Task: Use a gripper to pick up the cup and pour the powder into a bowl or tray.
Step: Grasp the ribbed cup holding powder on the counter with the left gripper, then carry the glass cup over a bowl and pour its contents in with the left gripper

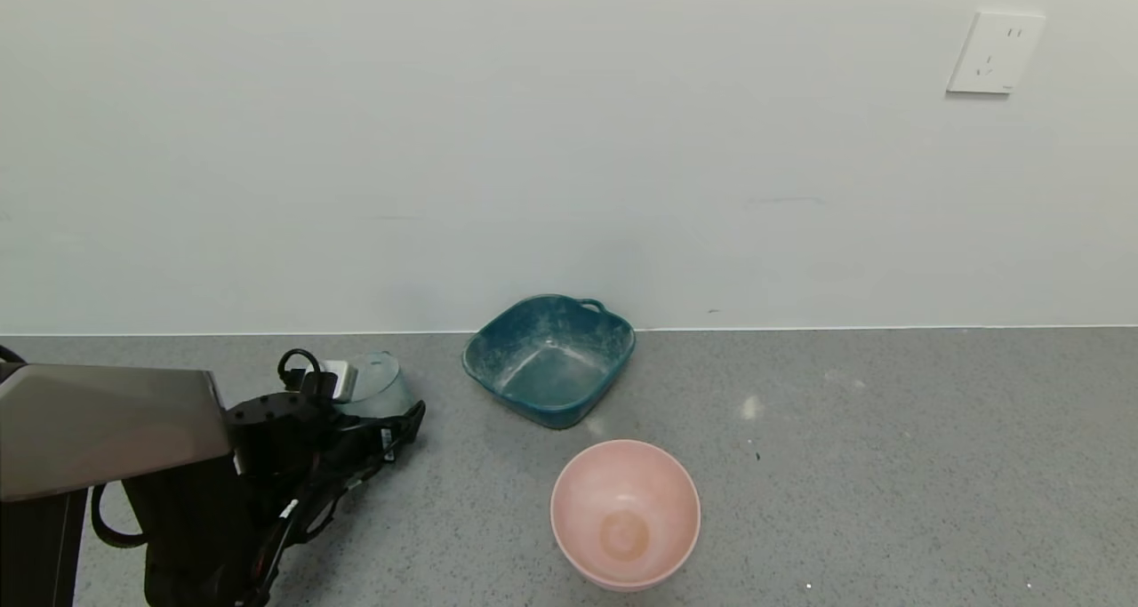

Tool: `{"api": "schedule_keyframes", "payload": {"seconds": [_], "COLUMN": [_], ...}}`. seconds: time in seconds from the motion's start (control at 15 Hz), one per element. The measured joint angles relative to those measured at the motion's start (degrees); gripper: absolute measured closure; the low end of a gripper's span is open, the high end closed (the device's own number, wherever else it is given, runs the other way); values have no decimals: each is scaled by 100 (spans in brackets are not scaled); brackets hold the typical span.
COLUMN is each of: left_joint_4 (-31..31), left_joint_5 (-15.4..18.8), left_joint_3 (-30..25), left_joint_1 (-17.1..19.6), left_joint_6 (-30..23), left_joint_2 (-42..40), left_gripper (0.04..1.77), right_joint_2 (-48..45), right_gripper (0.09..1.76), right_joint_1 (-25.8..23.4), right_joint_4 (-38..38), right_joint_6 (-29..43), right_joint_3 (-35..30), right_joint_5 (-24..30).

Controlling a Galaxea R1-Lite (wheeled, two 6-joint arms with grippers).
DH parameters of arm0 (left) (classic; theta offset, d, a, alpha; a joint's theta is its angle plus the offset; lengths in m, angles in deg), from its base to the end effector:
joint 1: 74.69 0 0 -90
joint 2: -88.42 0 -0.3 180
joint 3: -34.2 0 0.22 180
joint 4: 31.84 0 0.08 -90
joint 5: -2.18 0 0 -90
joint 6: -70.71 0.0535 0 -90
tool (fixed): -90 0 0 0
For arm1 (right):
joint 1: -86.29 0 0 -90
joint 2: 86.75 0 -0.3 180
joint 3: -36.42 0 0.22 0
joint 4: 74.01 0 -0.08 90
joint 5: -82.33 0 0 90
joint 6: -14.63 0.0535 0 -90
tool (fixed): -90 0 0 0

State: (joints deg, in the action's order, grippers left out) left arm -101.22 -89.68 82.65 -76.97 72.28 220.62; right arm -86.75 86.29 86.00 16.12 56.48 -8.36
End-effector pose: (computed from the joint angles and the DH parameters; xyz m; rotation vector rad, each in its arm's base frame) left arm 0.3546 -0.0124 -0.0296 0.0363 0.2505 -0.0107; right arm 0.0401 -0.0006 0.0756 0.0260 -0.0014 -0.0120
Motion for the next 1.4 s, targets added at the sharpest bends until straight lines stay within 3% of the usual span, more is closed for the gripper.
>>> {"api": "schedule_keyframes", "payload": {"seconds": [0.2,0.33,0.47,1.4], "left_joint_4": [2,6,-2,99], "left_joint_5": [-4,-2,2,-2], "left_joint_3": [35,40,38,-59], "left_joint_1": [0,-2,-6,-17], "left_joint_6": [0,0,0,32], "left_joint_2": [33,41,50,-267], "left_gripper": [9,41,49,51], "right_joint_2": [0,0,0,0], "right_gripper": [14,14,14,14], "right_joint_1": [0,0,0,0], "right_joint_4": [0,-2,0,0], "right_joint_6": [0,0,0,0], "right_joint_3": [0,0,0,0], "right_joint_5": [0,-2,0,-2]}}
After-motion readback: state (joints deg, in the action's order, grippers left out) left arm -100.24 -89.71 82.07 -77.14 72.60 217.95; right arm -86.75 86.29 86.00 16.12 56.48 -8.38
